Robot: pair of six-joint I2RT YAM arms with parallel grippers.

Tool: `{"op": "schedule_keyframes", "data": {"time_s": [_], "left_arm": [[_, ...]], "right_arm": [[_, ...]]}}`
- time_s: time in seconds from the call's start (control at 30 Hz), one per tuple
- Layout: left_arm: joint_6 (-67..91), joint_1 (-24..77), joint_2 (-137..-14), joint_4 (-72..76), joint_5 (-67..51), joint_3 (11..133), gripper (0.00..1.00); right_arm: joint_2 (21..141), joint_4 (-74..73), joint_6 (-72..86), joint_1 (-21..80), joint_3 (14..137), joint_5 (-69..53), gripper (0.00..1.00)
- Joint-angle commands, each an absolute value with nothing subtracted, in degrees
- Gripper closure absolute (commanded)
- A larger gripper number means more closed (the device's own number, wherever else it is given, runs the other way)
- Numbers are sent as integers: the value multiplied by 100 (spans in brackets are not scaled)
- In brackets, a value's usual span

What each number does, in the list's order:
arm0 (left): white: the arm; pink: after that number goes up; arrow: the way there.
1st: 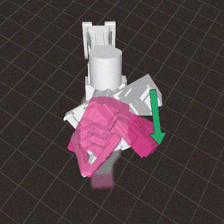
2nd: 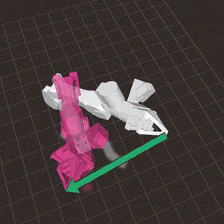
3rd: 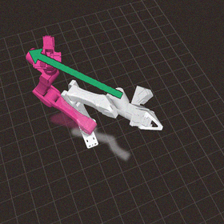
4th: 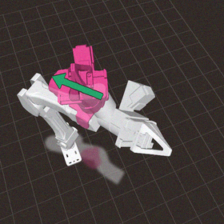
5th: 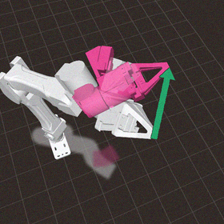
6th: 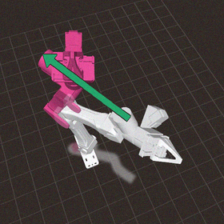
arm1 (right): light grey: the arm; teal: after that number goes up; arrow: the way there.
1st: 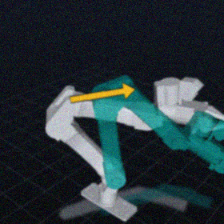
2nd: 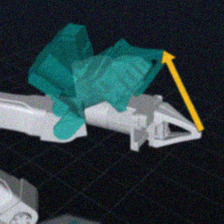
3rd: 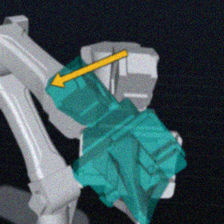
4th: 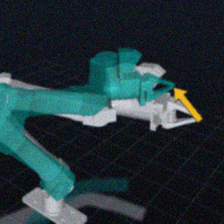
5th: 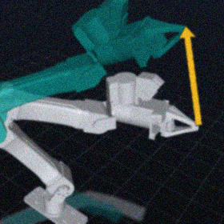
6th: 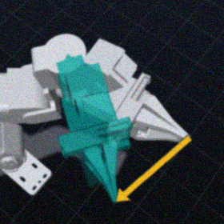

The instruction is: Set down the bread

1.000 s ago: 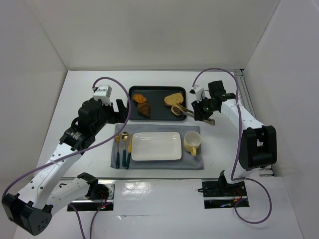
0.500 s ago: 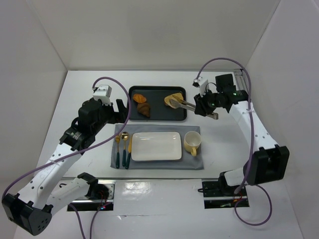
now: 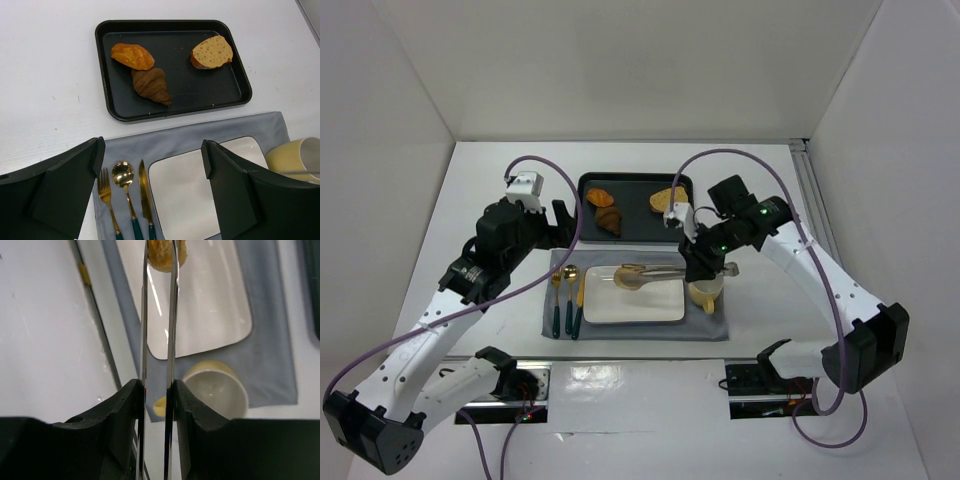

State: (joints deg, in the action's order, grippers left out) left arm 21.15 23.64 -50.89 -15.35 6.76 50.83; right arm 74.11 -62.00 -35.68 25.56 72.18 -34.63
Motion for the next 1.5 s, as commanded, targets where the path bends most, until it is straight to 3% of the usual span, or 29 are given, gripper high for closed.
{"op": "schedule_keyframes", "data": {"time_s": [0.0,0.2,0.67,1.13,1.3,1.47], "left_arm": [[2048,2329,-4983,-1274,764,5062,3],[2048,2329,-4931,-1274,765,5062,3],[2048,2329,-4878,-1274,765,5062,3],[2048,2329,-4878,-1274,765,5062,3],[1995,2329,-4878,-1274,765,5062,3],[1995,2329,-4878,-1274,817,5062,3]], "right_arm": [[7356,-6390,-3464,3014,7085,-3262,76],[7559,-6188,-3155,3568,6856,-2778,75],[7717,-6029,-3050,3568,6970,-2558,39],[7375,-5889,-3050,3489,7549,-2338,36],[7321,-5582,-3050,3068,8208,-2233,36],[6953,-4423,-2717,2113,7701,-1486,36]]}}
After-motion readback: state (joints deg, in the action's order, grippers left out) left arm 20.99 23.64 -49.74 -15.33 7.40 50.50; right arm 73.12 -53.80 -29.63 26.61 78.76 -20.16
